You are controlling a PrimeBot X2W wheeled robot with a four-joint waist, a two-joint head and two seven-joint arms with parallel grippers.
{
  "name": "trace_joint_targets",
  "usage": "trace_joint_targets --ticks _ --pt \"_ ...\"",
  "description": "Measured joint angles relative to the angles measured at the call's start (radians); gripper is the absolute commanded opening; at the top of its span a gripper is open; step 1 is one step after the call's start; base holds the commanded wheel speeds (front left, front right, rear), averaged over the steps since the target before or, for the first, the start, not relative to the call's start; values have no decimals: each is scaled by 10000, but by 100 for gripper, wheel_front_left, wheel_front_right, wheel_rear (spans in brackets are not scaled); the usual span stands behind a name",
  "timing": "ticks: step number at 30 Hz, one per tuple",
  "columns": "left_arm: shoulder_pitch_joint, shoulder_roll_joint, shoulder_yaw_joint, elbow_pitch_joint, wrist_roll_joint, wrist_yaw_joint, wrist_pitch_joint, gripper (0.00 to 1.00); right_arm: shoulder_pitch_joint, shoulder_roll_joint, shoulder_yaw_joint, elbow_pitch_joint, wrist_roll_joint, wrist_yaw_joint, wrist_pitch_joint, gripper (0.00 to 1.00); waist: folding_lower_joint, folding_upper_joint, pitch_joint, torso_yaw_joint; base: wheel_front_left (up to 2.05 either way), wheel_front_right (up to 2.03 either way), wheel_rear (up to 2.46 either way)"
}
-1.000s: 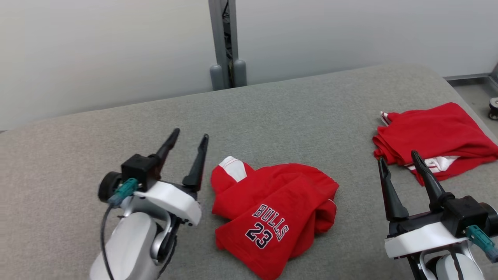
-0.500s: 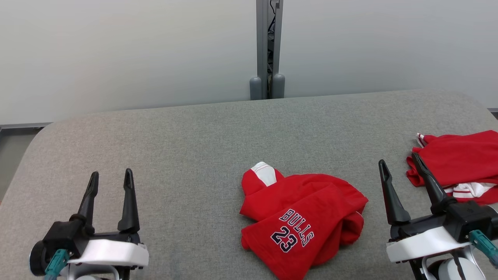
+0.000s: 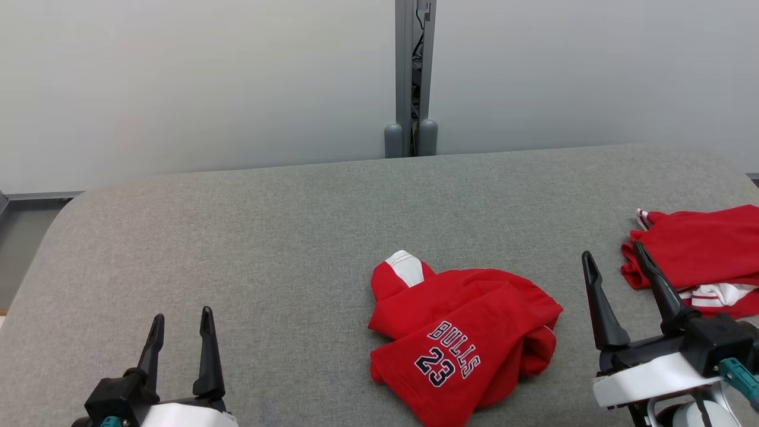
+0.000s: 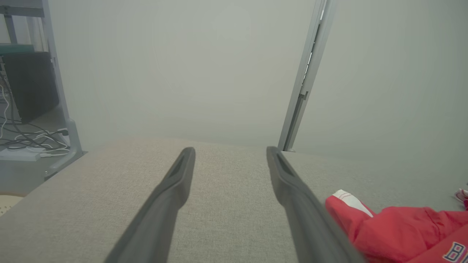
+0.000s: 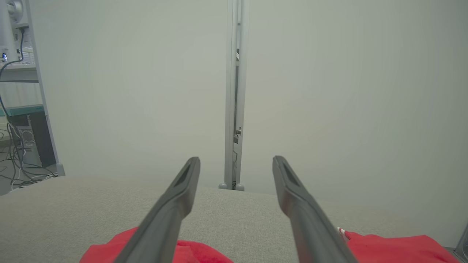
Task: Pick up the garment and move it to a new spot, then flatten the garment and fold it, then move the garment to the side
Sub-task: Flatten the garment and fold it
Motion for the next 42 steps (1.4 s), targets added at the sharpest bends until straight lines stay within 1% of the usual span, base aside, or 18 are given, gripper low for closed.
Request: trace_joint_targets --ticks 7,10,13,16,19,22,28,31,33,38,42 --pt "-97 2 -109 19 -259 12 0 100 0 -6 96 42 0 0 0 100 0 0 31 -49 0 0 0" --pt "-127 0 -341 84 -328 -132 0 100 -1 -17 94 84 -2 0 2 100 0 -1 50 -101 0 0 0" --pt "-194 -2 -826 700 -301 -441 4 100 -5 -17 109 123 -4 0 0 100 0 0 88 -186 0 0 0" --pt "-336 -4 -1166 945 -163 -612 0 100 -24 -13 102 173 -6 0 0 100 0 0 155 -316 0 0 0" --pt "-514 0 -1737 1526 -96 -1003 -2 100 -23 4 13 201 -6 0 0 100 0 0 256 -422 0 0 0" --pt "-745 -17 -2320 2243 527 -1294 2 100 -22 36 -10 240 -8 0 0 100 0 0 354 -501 0 0 0" --pt "-1382 -13 -3302 3164 573 -1802 0 100 -32 100 92 326 -21 0 0 100 0 0 479 -659 0 0 0" --pt "-1779 -8 -3916 3670 420 -1870 0 100 -58 117 125 355 -21 0 0 100 0 0 540 -741 0 0 0" --pt "-2052 29 -4566 3973 217 -1873 2 100 -90 130 165 368 -21 0 0 100 0 0 588 -808 0 0 0" --pt "-2748 232 -5743 4483 -571 -1898 0 100 -165 151 230 393 -21 0 0 100 0 0 751 -1003 0 0 0" --pt "-3108 337 -6130 4911 -903 -1898 2 100 -234 159 238 397 -21 0 0 100 0 0 884 -1169 0 0 0"
